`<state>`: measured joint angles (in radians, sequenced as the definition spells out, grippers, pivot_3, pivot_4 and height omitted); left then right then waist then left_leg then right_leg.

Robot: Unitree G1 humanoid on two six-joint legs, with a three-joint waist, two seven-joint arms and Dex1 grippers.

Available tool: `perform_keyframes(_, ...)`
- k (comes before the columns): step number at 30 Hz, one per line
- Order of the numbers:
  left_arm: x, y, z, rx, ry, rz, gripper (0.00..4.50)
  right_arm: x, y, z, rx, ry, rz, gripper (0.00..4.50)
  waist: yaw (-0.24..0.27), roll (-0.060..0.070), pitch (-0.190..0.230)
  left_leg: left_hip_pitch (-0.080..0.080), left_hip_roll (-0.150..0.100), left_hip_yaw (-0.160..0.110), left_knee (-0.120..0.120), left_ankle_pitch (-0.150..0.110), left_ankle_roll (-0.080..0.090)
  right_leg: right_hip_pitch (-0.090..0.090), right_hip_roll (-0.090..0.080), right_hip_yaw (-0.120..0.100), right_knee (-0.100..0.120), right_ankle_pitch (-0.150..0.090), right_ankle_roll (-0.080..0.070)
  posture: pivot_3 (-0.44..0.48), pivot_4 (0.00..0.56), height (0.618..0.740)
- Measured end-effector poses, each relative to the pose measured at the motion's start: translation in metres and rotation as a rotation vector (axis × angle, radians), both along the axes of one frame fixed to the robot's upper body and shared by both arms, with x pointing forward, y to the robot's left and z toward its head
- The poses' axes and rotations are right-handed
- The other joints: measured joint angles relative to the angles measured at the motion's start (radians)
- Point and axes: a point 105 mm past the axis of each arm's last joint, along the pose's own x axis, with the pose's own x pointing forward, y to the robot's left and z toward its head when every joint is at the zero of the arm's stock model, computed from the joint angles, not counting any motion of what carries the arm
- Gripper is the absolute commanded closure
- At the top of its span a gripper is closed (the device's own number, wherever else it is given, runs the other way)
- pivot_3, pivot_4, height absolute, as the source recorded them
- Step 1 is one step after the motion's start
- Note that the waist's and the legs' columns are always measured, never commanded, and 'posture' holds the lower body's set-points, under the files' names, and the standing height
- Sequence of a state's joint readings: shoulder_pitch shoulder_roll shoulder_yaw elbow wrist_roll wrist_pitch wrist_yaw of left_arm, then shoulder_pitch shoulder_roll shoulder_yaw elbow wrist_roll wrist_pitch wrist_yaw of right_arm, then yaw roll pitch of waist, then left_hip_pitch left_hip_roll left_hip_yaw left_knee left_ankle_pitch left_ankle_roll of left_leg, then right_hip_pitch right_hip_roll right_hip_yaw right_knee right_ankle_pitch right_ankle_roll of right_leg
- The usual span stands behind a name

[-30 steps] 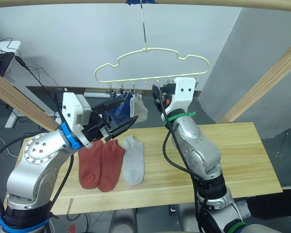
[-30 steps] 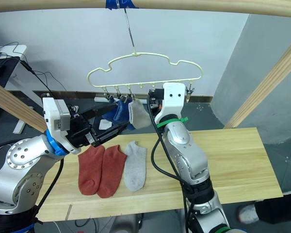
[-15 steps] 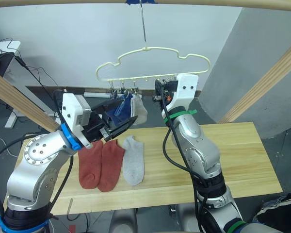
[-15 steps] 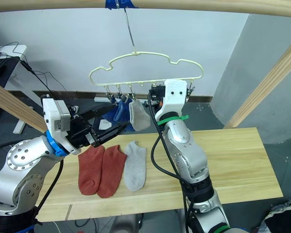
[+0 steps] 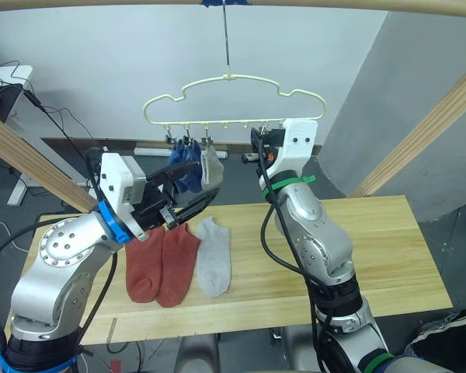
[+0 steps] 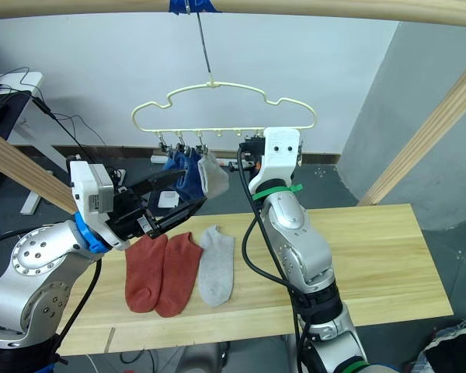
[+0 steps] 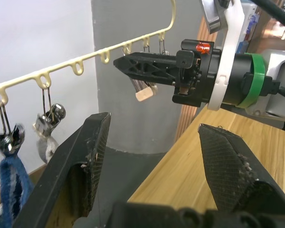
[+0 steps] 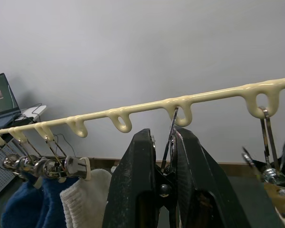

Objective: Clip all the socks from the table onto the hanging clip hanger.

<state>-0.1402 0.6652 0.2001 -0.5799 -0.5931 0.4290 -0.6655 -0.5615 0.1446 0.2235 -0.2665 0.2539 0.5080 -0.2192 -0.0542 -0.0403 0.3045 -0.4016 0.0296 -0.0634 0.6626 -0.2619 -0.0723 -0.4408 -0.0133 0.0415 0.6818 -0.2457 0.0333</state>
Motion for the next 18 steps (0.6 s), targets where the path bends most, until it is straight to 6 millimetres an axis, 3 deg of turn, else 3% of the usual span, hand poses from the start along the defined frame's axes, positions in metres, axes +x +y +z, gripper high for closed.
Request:
perform_keyframes(9,0.0022,0.003,-0.0087,-0.017,0.052,0.035,1.24,0.0025,-0.0045,-0.0019,0.002,0.016,-0.014,4.29,0.0,0.0,0.0,0.0,0.0,0.0,0.0,0.0,0.0,0.0,0.0,0.0,0.0,0.0,0.0,-0.019,0.239,0.74)
perform_keyframes(10,0.0022,0.003,-0.0087,-0.017,0.052,0.034,1.24,0.0026,-0.004,-0.0028,-0.002,0.021,-0.012,3.57,0.0,0.0,0.0,0.0,0.0,0.0,0.0,0.0,0.0,0.0,0.0,0.0,0.0,0.0,0.0,-0.021,0.238,0.74)
perform_keyframes(15,0.0022,0.0029,-0.0087,-0.017,0.052,0.034,1.24,0.0014,0.0014,-0.0067,-0.028,0.04,0.018,1.97,0.0,0.0,0.0,0.0,0.0,0.0,0.0,0.0,0.0,0.0,0.0,0.0,0.0,0.0,0.0,-0.025,0.238,0.74)
perform_keyframes(18,0.0021,0.0029,-0.0087,-0.017,0.052,0.034,1.24,0.0011,0.0038,-0.0095,-0.042,0.054,0.03,1.97,0.0,0.0,0.0,0.0,0.0,0.0,0.0,0.0,0.0,0.0,0.0,0.0,0.0,0.0,0.0,-0.027,0.239,0.74)
